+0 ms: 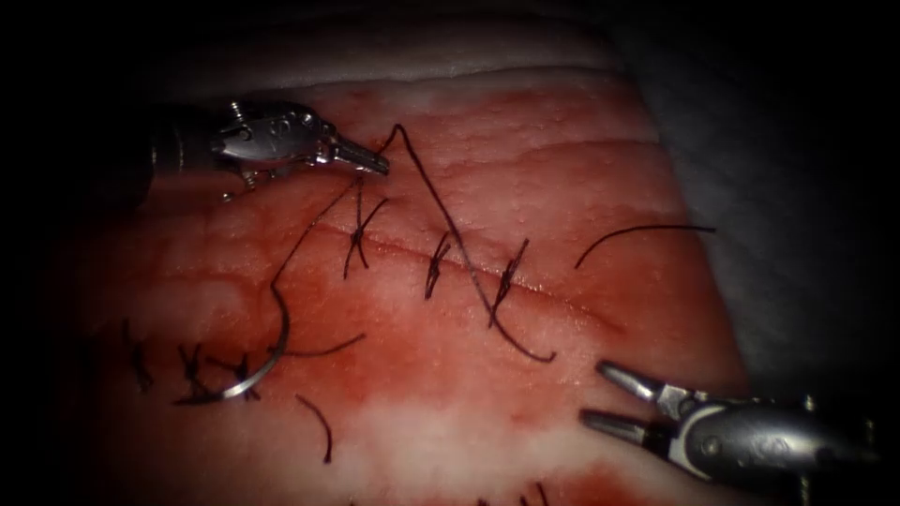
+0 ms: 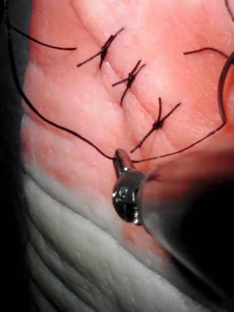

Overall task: Wound Closure
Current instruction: Grab a long length of suture with the left needle driver, then wrap the suture two times around the right gripper counter-clockwise.

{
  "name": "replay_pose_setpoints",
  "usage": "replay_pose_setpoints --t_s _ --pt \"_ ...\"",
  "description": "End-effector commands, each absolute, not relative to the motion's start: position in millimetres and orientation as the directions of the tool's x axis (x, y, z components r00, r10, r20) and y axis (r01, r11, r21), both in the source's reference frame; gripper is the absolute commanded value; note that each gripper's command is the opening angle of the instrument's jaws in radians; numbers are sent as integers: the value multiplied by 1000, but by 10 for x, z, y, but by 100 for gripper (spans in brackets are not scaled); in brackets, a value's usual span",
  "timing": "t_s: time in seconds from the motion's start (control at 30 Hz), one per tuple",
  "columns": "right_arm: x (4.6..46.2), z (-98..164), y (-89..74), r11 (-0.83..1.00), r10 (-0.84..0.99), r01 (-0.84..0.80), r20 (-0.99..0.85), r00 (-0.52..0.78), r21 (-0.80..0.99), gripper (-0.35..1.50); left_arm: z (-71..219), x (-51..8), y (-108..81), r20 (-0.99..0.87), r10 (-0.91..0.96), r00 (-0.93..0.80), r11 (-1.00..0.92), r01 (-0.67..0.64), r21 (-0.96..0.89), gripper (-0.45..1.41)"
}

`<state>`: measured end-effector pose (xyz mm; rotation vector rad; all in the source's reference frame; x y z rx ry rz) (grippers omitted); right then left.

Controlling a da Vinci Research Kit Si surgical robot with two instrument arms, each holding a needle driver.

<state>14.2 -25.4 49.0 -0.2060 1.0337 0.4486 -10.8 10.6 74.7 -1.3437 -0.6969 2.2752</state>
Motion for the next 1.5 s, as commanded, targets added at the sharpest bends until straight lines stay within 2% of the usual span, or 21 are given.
replay_pose_setpoints --t_s 0.03,0.07,0.1,0.13,0.27,0.33,0.43,0.47,0.5,0.53,0.57,1.03,1.37,1.5 --pt "141 487 -239 881 278 -470 -866 417 57 17 745 -109 112 -686 581 -438 -791 -105 -603 -45" --pt "140 483 -232 875 290 -480 -865 409 67 29 735 -104 114 -698 575 -427 -800 -113 -590 -45" --pt "139 475 -215 861 319 -500 -861 396 89 73 718 -98 117 -713 565 -416 -812 -128 -569 -45" --pt "139 475 -215 861 319 -500 -861 396 89 73 718 -98 117 -713 565 -416 -812 -128 -569 -45" --pt "146 468 -184 846 350 -520 -860 371 119 116 673 -98 121 -750 524 -403 -844 -128 -521 -45" --pt "154 468 -171 843 357 -522 -862 360 131 123 656 -103 119 -756 511 -409 -852 -128 -507 -45" --pt "169 473 -159 844 361 -516 -866 346 146 111 633 -117 113 -767 485 -419 -869 -128 -479 -45" --pt "174 474 -157 846 360 -511 -869 341 150 94 628 -122 111 -771 483 -416 -869 -122 -479 -45" --pt "178 476 -156 853 357 -497 -872 334 159 57 624 -129 108 -778 474 -412 -874 -115 -472 -45" --pt "184 479 -155 862 371 -469 -870 324 192 -11 621 -135 106 -779 474 -411 -874 -115 -472 -45" --pt "189 481 -154 857 394 -467 -862 320 218 -35 619 -140 103 -783 469 -409 -877 -112 -467 -45" --pt "253 474 -149 845 426 -428 -888 173 322 -35 646 -195 97 -795 454 -401 -888 -132 -441 -45" --pt "259 454 -118 799 392 -500 -920 13 333 -35 672 -207 68 -803 427 -416 -903 -139 -407 -45" --pt "252 453 -107 784 371 -551 -927 47 286 -35 670 -206 56 -806 417 -419 -907 -133 -400 -45"
